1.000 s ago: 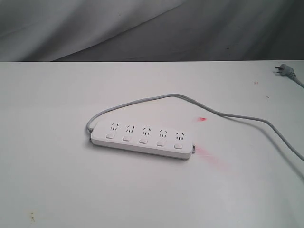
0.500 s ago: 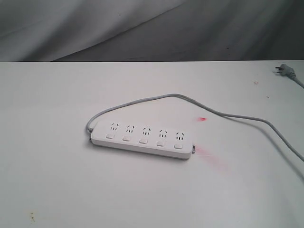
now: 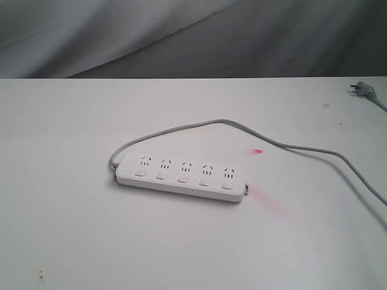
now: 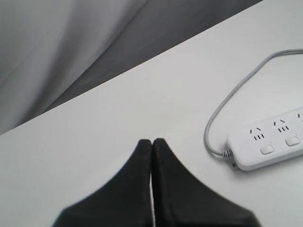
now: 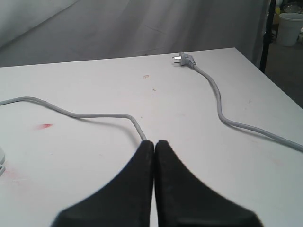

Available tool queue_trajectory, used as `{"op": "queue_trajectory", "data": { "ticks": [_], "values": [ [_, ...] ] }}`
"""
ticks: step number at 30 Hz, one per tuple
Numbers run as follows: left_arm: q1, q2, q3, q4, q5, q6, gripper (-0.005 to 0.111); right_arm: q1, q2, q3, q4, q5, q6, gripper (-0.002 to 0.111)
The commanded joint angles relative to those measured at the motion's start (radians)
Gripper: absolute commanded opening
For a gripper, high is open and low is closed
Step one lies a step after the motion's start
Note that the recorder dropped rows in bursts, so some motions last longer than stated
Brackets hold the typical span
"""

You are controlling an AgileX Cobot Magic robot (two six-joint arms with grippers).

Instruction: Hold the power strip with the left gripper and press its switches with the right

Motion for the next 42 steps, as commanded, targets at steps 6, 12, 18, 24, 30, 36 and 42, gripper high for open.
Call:
{"op": "queue_trajectory", "data": {
  "ticks": [6, 12, 18, 24, 30, 36, 42],
  "values": [
    [0.357, 0.126, -0.01, -0.597, 0.264, 0.811, 0.0, -0.005, -0.007, 0.004, -0.011, -0.004, -0.001, 0.0],
    [0.548, 0.271, -0.01, -0.797, 0.552, 1.157, 0.0, -0.005, -0.007, 0.004, -0.011, -0.004, -0.001, 0.0],
    [0.602, 0.41, -0.025, -0.799, 0.607, 1.277, 0.0, -0.005, -0.007, 0.004, -0.011, -0.004, -0.001, 0.0],
    [0.508, 0.517, -0.032, -0.81, 0.607, 1.277, 0.0, -0.005, -0.007, 0.004, -0.011, -0.004, -0.001, 0.0],
    [0.433, 0.527, -0.032, -0.742, 0.607, 1.277, 0.0, -0.005, -0.007, 0.004, -0.011, -0.004, -0.001, 0.0],
    [0.433, 0.527, -0.032, -0.752, 0.607, 1.275, 0.0, -0.005, -0.007, 0.004, -0.011, -0.004, -0.001, 0.0],
    [0.431, 0.591, -0.057, -0.736, 0.607, 1.275, 0.0, -0.005, -0.007, 0.004, -0.011, -0.004, -0.001, 0.0]
  ]
}}
